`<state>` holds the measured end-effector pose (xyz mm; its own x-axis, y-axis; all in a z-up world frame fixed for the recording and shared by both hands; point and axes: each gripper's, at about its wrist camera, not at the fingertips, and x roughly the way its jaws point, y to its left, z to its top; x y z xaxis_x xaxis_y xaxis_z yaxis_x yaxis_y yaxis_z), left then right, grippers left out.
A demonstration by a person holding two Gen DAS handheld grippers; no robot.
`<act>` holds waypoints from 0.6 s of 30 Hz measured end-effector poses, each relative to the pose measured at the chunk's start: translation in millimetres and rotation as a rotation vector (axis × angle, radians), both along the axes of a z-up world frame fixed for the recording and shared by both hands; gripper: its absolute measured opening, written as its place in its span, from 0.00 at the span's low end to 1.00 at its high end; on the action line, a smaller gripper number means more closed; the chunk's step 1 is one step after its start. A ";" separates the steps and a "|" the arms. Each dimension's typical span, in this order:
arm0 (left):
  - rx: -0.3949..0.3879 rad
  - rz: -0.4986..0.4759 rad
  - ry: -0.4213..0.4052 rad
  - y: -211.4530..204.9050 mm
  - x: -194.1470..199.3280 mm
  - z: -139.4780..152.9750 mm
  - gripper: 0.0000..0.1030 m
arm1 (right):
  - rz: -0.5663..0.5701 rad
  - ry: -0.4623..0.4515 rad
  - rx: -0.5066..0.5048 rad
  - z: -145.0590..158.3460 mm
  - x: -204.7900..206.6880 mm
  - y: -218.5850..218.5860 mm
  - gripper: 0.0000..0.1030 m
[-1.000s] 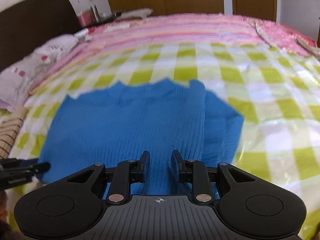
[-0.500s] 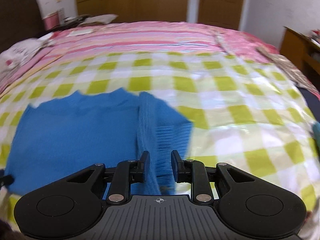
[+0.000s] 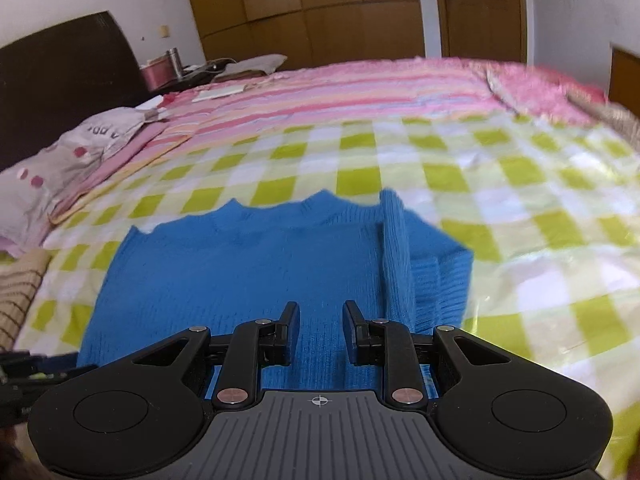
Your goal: Fold small clothes
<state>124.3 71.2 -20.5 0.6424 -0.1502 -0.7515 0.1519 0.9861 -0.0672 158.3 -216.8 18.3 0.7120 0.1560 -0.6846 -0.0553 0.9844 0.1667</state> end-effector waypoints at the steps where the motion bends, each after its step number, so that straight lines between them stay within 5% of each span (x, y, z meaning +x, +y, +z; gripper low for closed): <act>1: 0.001 -0.001 0.000 -0.7 0.5 -0.4 0.37 | -0.025 0.011 0.013 -3.4 4.8 -5.7 0.23; 7: 0.007 -0.011 -0.003 -2.6 1.7 -1.3 0.37 | -0.247 0.065 -0.063 -19.6 10.3 -54.0 0.25; 18: 0.008 0.004 -0.033 -3.1 -9.0 6.8 0.37 | -0.181 0.027 -0.136 -11.8 -9.6 -32.8 0.25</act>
<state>115.3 68.1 -13.7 0.6671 -0.1418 -0.7313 0.1503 0.9871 -0.0542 148.7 -249.6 6.5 0.7008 -0.0680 -0.7101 0.1274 0.9914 0.0308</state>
